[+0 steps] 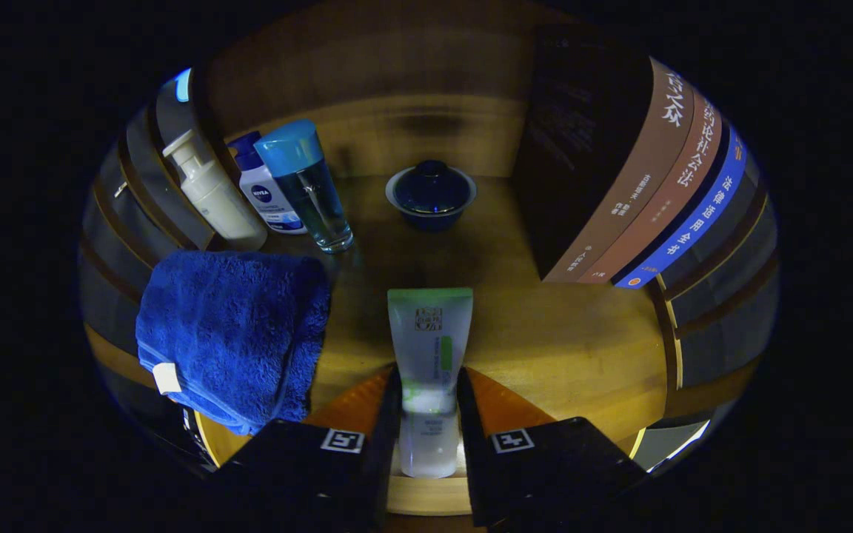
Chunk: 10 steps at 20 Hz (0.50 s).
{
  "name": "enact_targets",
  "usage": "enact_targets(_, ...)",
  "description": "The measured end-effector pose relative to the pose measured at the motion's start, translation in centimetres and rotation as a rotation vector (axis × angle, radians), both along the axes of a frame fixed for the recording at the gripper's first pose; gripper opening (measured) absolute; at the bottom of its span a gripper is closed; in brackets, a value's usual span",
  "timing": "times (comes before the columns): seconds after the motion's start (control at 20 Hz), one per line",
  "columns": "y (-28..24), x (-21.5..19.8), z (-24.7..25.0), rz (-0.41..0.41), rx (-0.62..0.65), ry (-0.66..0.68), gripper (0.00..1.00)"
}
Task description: Pull open the drawer, take out the items inside it, and place them on the countertop above the cabinet.
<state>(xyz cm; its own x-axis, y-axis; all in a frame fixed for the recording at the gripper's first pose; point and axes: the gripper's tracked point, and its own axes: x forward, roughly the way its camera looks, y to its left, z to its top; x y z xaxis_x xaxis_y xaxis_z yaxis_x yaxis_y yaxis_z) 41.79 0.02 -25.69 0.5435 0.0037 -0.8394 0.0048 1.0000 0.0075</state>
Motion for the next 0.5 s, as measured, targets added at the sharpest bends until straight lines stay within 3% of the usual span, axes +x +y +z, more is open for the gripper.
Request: enact_targets(0.5, -0.5, -1.6, 3.4, -0.011, -0.027, -0.147, 0.91)
